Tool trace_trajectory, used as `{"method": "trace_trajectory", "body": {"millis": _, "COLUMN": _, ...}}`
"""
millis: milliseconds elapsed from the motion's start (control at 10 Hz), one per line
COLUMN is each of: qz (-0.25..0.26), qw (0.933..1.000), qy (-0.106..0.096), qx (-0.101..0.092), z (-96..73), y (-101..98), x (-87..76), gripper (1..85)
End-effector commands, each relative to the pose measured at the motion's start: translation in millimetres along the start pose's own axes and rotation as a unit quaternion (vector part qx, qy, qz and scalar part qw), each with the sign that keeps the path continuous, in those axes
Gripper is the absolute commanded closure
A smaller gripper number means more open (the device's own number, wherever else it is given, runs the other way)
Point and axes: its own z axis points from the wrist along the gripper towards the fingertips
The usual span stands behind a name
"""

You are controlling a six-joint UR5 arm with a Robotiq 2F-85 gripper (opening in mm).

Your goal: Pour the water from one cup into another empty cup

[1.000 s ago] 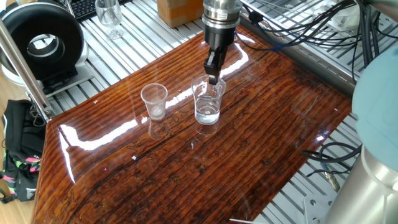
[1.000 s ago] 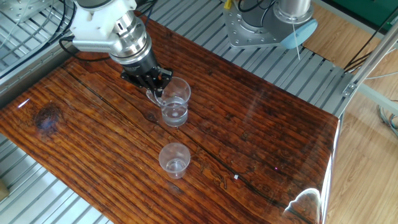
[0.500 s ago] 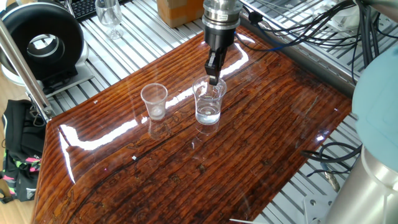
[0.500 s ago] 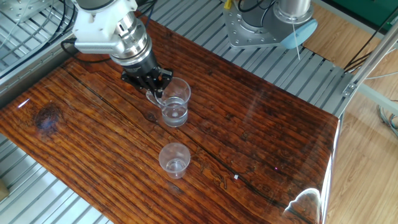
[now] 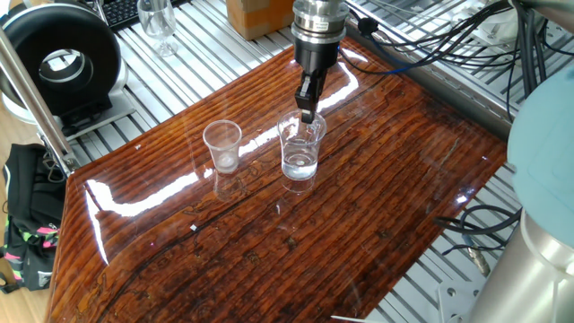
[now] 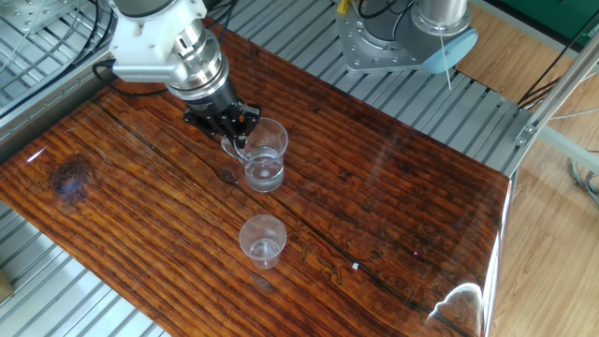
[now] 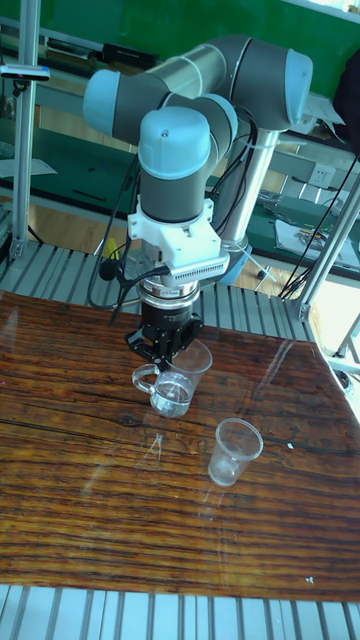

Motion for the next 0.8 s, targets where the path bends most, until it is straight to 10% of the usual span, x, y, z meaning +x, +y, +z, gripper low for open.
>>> {"method": "trace_trajectory", "body": {"millis": 0, "qz": 0.003, "qw": 1.0, "qy": -0.007, "qx": -0.005, "z": -0.7, "y": 2.3, "x": -4.4, "gripper": 84.0}}
{"method": "trace_trajectory", "body": {"millis": 700, "qz": 0.011, "qw": 0.9998, "qy": -0.013, "qx": -0.009, "z": 6.9, "y": 2.6, "x": -9.9, "gripper": 83.7}}
